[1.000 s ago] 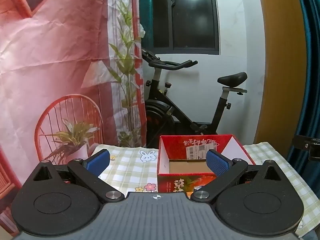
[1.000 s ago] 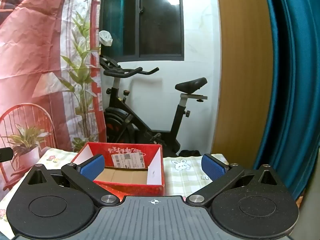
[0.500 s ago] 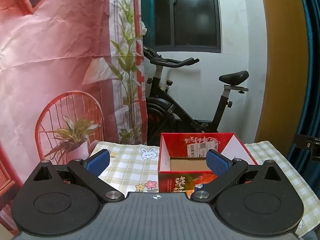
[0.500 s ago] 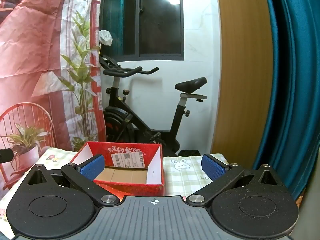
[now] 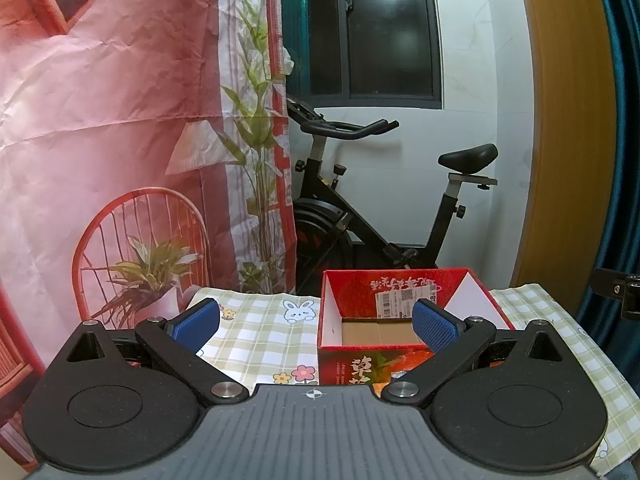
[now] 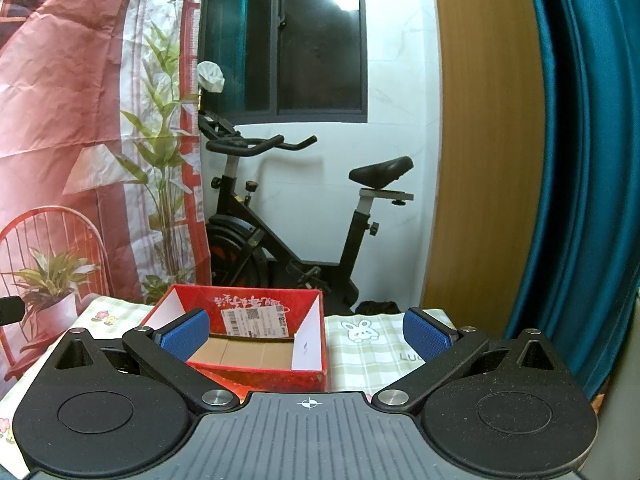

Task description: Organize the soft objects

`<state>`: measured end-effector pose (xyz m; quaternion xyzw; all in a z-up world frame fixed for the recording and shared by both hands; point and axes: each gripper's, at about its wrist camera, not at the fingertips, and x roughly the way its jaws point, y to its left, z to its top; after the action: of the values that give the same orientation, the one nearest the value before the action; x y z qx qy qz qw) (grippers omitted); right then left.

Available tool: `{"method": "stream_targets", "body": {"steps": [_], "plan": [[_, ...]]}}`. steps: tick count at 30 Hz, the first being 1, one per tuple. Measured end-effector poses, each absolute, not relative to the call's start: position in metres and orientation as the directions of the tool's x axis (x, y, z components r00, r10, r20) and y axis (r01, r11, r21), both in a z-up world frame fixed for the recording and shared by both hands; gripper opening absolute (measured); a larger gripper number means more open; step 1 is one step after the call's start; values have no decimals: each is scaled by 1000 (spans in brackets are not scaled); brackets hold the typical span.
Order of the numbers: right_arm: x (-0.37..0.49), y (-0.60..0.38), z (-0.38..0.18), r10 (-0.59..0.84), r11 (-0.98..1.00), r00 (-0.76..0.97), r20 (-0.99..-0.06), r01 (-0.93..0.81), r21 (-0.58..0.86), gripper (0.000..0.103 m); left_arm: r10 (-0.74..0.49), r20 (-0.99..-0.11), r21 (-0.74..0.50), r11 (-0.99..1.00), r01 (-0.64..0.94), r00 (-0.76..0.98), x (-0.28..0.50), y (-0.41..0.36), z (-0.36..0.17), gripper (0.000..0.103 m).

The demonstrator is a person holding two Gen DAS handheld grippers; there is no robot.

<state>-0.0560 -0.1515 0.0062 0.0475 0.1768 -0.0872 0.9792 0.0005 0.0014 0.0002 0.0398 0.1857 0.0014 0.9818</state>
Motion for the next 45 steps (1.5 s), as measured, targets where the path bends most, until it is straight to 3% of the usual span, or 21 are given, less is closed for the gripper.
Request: {"method": "stream_targets", "body": {"steps": [39, 45], "plan": [[-55, -154, 6, -155, 980, 922, -355, 188, 59, 103, 19, -359, 88, 996, 14, 933, -1, 2, 0, 103], [-55, -153, 6, -137, 981, 924, -357, 176, 78, 103, -7, -400, 69, 997, 38, 917, 2, 2, -10, 103]]}}
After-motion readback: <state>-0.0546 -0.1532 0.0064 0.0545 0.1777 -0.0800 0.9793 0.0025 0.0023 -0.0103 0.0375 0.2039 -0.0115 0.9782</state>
